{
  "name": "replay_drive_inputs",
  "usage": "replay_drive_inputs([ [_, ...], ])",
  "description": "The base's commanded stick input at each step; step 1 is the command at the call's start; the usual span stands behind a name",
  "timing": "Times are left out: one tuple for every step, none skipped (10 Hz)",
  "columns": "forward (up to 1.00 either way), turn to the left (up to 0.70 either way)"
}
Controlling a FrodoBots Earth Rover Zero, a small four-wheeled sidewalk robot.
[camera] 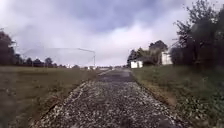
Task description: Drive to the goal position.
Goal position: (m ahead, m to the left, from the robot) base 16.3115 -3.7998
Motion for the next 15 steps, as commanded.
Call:
replay_drive_inputs([
  [0.70, 0.00],
  [0.70, 0.00],
  [0.70, 0.00],
  [0.70, 0.00],
  [0.70, 0.00],
  [0.70, 0.00],
  [0.70, 0.00],
  [0.70, 0.00],
  [0.70, 0.00],
  [0.70, 0.00],
  [0.70, 0.00],
  [0.70, 0.00],
  [0.70, 0.00],
  [0.70, 0.00],
  [0.70, 0.00],
])
